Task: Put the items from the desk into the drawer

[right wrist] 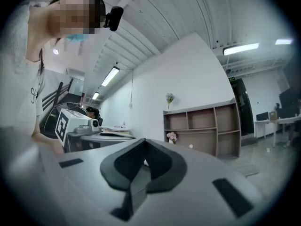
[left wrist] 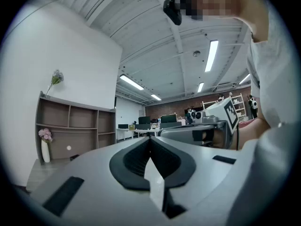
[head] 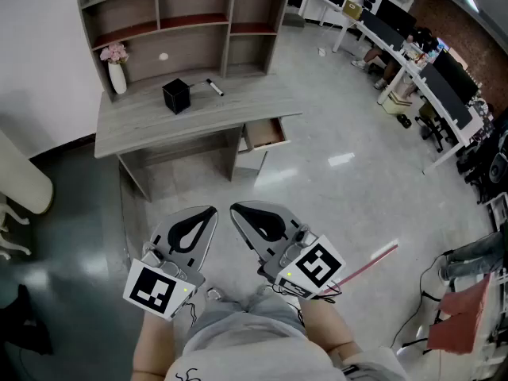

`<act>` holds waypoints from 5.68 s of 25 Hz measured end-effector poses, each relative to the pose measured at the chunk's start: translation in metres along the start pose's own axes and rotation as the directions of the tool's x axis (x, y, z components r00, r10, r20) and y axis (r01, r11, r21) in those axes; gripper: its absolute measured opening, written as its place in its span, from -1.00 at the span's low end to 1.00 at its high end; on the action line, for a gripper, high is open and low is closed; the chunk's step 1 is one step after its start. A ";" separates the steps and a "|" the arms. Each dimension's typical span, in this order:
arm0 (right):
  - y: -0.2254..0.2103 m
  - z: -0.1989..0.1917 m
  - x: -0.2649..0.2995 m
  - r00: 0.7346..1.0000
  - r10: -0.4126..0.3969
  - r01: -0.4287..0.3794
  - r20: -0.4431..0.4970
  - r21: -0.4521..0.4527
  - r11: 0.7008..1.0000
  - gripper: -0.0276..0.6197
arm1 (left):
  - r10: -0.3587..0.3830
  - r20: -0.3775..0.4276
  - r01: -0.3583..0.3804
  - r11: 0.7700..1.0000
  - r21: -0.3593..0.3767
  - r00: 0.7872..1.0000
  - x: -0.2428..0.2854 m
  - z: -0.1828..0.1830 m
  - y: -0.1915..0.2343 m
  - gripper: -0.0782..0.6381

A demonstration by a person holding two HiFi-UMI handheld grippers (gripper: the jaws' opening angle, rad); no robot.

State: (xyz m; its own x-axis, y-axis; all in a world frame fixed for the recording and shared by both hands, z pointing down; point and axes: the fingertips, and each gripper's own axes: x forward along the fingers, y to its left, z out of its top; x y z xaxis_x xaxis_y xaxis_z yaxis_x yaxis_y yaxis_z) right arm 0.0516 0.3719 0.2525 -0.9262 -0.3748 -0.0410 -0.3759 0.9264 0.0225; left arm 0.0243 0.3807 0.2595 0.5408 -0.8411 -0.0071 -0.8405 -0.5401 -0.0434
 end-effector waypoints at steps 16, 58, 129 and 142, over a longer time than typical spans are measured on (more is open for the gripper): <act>0.000 0.001 0.006 1.000 -0.003 0.003 0.005 0.009 1.000 -0.89 | 0.000 0.008 0.000 1.000 0.004 1.000 0.002 0.001 0.008 -0.77; -0.235 -0.003 0.123 0.993 0.109 -0.109 0.047 -0.006 0.994 -0.89 | 0.108 0.002 -0.108 0.992 0.062 0.994 0.214 0.003 0.163 -0.77; -0.457 -0.120 0.414 0.917 -0.357 0.375 -0.181 0.081 0.923 -0.88 | -0.287 -0.038 0.286 0.958 -0.021 0.957 0.342 -0.057 0.485 -0.77; -0.539 -0.224 0.437 0.835 -0.320 0.393 -0.448 0.079 0.916 -0.72 | -0.268 -0.084 0.263 0.963 -0.061 0.960 0.382 -0.084 0.525 -0.77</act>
State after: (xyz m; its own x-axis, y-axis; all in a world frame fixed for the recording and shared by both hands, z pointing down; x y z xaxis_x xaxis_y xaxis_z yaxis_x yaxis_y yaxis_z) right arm -0.1574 -0.2997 0.4459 -0.6664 -0.6255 0.4058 -0.7063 0.7040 -0.0748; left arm -0.2128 -0.2270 0.3177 0.7414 -0.6651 0.0889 -0.6688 -0.7432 0.0171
